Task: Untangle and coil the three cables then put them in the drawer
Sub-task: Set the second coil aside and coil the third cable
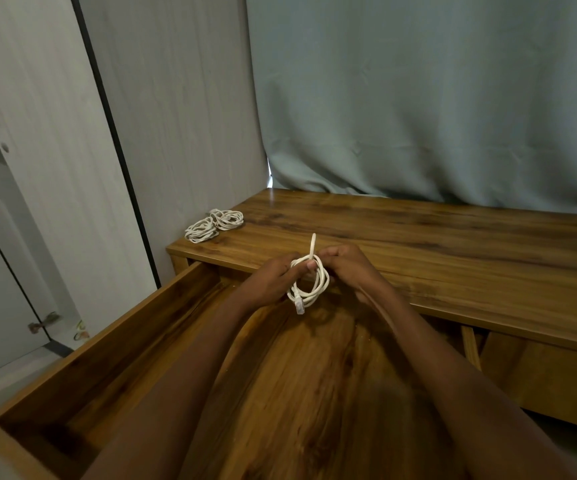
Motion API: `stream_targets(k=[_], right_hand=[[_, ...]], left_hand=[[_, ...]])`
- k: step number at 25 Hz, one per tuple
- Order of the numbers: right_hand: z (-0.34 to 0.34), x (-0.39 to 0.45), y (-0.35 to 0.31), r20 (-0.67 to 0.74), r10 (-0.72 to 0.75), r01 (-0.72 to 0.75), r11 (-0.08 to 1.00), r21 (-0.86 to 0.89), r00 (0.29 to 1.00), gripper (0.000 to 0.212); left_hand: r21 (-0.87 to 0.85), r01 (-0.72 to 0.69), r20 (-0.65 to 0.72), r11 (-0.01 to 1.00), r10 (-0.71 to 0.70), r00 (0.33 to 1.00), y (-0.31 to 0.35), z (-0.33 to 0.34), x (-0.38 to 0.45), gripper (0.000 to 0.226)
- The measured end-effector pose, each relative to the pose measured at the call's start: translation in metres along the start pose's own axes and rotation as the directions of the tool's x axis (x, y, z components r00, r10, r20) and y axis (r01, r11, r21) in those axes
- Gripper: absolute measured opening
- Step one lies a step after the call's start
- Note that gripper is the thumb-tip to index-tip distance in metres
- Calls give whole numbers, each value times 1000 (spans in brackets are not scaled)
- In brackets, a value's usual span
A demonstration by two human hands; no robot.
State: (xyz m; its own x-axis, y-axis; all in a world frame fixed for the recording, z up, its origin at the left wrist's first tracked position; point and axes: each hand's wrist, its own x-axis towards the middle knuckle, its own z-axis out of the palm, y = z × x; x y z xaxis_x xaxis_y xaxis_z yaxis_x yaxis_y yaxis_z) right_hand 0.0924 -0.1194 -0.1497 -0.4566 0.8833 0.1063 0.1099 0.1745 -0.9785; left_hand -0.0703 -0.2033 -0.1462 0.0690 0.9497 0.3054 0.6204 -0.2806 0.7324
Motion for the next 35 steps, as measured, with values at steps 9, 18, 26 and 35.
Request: stream_targets(k=[9,18,26,35], right_hand=[[7,2,2,-173,43,-17,989,147,984,14],[12,-4,-4,62,58,-75,945,318,996,37],[27,-13,-4,153,-149,77,914,399,977,61],[32,-15,-1,34,-216,209,967,145,976,41]], left_hand=[[4,53,-2,999,-53,999,-7,3,0,36],[-100,63,-147,993,-77,986,-14,1,5,35],[-320,112,-247,941,-197,949,-21,1,10,46],[-350,33,-207,936,-111,972,-21,2,6,34]])
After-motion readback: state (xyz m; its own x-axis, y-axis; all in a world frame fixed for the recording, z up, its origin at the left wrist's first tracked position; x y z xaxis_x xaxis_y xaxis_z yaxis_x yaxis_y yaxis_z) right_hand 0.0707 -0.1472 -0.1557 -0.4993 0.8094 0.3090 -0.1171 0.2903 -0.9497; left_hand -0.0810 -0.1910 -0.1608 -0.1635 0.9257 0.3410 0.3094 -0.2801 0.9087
